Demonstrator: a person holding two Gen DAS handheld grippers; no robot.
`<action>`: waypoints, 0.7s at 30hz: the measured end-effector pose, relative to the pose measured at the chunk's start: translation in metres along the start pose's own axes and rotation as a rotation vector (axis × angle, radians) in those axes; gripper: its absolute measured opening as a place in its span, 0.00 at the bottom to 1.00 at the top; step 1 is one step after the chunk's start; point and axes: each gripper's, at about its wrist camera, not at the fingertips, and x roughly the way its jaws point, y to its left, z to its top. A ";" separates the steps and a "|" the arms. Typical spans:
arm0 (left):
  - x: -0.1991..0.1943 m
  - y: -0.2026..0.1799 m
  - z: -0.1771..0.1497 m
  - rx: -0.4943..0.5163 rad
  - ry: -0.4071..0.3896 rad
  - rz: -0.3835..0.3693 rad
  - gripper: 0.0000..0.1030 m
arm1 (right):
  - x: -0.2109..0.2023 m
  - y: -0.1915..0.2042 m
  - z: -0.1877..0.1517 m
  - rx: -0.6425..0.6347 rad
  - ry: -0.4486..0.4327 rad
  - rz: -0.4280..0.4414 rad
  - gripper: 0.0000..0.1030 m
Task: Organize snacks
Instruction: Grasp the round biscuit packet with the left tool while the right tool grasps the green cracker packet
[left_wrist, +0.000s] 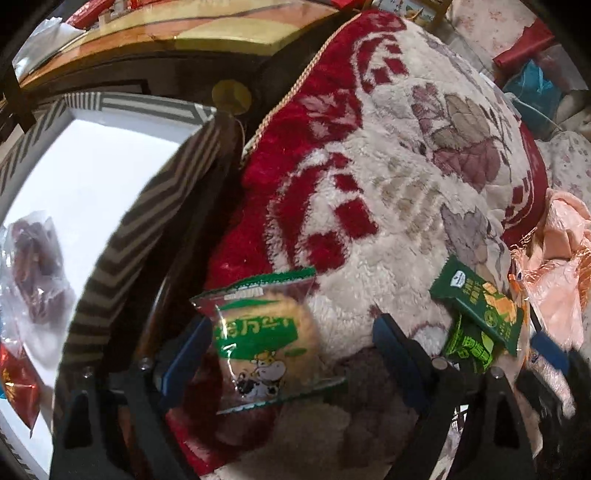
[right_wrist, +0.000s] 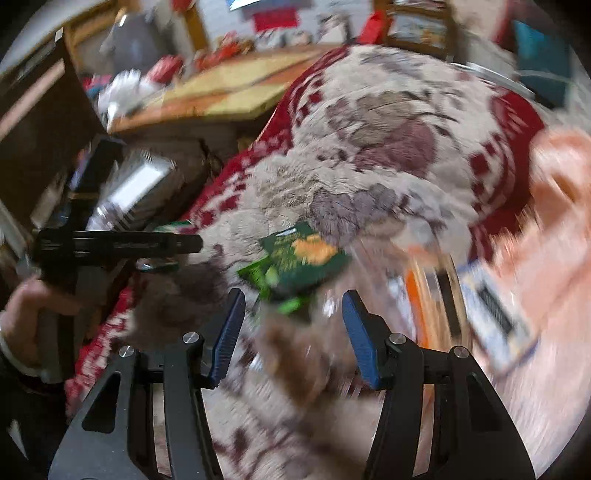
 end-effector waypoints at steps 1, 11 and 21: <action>0.002 0.000 0.000 0.004 0.006 0.002 0.87 | 0.010 0.000 0.009 -0.032 0.030 0.005 0.53; 0.007 0.005 -0.002 0.008 0.025 0.016 0.88 | 0.057 0.002 0.060 -0.272 0.248 -0.014 0.53; 0.009 0.004 -0.002 0.010 0.035 0.023 0.88 | 0.029 0.014 0.058 -0.330 0.350 0.159 0.53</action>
